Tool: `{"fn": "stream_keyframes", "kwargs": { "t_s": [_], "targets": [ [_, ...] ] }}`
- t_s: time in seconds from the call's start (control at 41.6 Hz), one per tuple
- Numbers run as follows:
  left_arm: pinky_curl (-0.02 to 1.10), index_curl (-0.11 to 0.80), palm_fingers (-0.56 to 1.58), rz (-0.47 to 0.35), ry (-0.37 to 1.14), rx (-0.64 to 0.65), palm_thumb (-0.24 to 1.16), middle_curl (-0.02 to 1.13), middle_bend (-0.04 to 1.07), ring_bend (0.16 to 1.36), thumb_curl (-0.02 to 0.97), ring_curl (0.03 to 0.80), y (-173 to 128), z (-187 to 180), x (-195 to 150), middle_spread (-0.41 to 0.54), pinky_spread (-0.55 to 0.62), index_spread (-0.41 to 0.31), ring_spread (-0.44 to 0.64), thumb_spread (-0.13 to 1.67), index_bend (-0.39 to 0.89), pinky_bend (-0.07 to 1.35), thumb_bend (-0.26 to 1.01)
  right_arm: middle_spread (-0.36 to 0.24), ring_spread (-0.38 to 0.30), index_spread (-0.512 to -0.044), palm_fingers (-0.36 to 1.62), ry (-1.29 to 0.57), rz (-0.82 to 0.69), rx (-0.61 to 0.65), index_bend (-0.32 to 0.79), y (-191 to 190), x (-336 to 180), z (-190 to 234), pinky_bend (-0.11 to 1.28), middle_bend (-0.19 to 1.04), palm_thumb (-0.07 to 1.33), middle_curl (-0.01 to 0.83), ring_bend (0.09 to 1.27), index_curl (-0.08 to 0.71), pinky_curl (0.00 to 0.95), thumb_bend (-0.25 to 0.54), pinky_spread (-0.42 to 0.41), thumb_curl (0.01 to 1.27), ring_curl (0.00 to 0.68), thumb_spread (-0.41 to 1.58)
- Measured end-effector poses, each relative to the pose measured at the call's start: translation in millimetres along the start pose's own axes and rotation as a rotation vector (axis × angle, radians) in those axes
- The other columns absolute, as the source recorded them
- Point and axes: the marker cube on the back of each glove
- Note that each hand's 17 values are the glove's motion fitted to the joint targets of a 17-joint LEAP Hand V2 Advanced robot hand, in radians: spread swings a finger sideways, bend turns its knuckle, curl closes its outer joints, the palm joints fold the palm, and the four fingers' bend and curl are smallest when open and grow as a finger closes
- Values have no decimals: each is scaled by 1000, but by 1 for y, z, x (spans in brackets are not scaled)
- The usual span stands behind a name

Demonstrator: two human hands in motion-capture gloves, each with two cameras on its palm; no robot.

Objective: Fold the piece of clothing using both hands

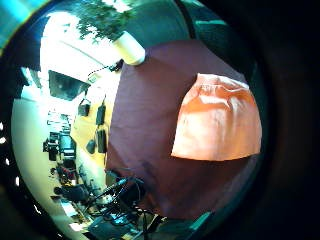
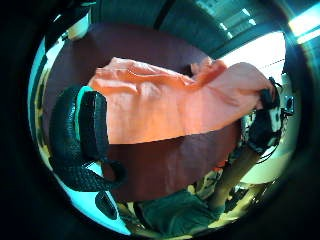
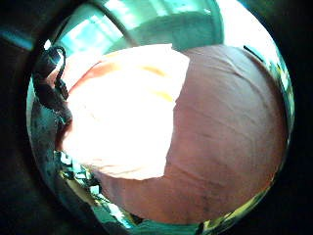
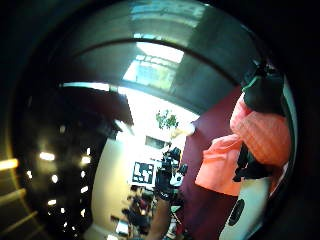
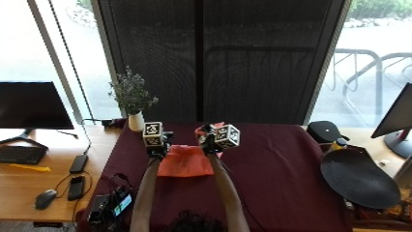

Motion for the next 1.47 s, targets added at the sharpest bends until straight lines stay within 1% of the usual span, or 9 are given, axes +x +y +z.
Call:
{"fn": "stream_keyframes", "kwargs": {
  "t_s": [0.192,0.336,0.553,0.697,0.817,1.081,1.201,1.369,1.465],
  "targets": [
    [328,355,367,-2,154,136,600,400,195,507,300,362,-22,47,-26,-22,321,-97,176,1481,122,456,136,-171,-255,-283,989,125,-163,-251,143,48,-29,134,703,99,1178,324,559,279,370,23,-316,618,423,578],
    [347,322,313,-58,107,82,816,408,192,542,363,370,6,49,-43,-46,307,-89,147,1535,76,495,251,-173,-266,-284,944,213,-188,-393,147,95,-22,197,674,113,1184,312,548,298,366,-15,-306,653,431,448],
    [364,281,261,-125,53,64,921,415,200,589,402,372,26,51,-60,-100,291,-105,119,1591,84,545,326,-173,-271,-280,941,201,-235,-601,142,128,-9,226,652,118,1117,296,533,316,356,-37,-309,680,431,375],
    [381,255,192,-65,130,48,944,412,179,628,415,379,20,54,-50,-97,287,-104,112,1596,74,595,356,-150,-207,-254,646,-255,-170,-1034,148,119,-20,184,638,88,1185,268,499,337,370,49,-207,723,438,452],
    [381,252,196,-46,167,-28,874,408,199,635,411,370,12,52,-36,-55,294,-82,129,1579,117,604,333,-66,-125,-204,577,-80,-145,-891,174,64,-16,111,565,186,1279,295,383,356,347,184,-49,773,404,513],
    [360,276,271,43,128,-86,646,420,231,620,365,351,44,11,24,-27,314,-70,150,1494,147,534,192,-21,-32,-247,560,835,-112,-363,175,-13,42,-56,530,188,933,323,271,373,326,15,133,648,360,996],
    [356,282,291,114,87,56,563,421,225,620,348,347,29,13,51,-22,312,-71,153,1443,139,521,128,-29,-4,-276,531,915,-83,-281,173,-8,63,-95,505,184,863,333,230,378,320,-15,187,602,350,1139],
    [354,286,294,113,58,-154,526,423,219,618,341,344,54,11,56,-19,319,-71,154,1403,134,503,82,-29,37,-299,478,958,-71,-305,175,0,85,-110,496,161,789,330,194,381,321,-19,226,547,343,1256],
    [353,287,297,83,41,-101,524,423,214,616,340,341,52,6,52,-19,322,-72,150,1391,131,497,68,-26,51,-304,467,964,-80,-278,183,-4,97,-107,494,158,772,326,185,386,320,-13,244,527,336,1298]
  ]
}}
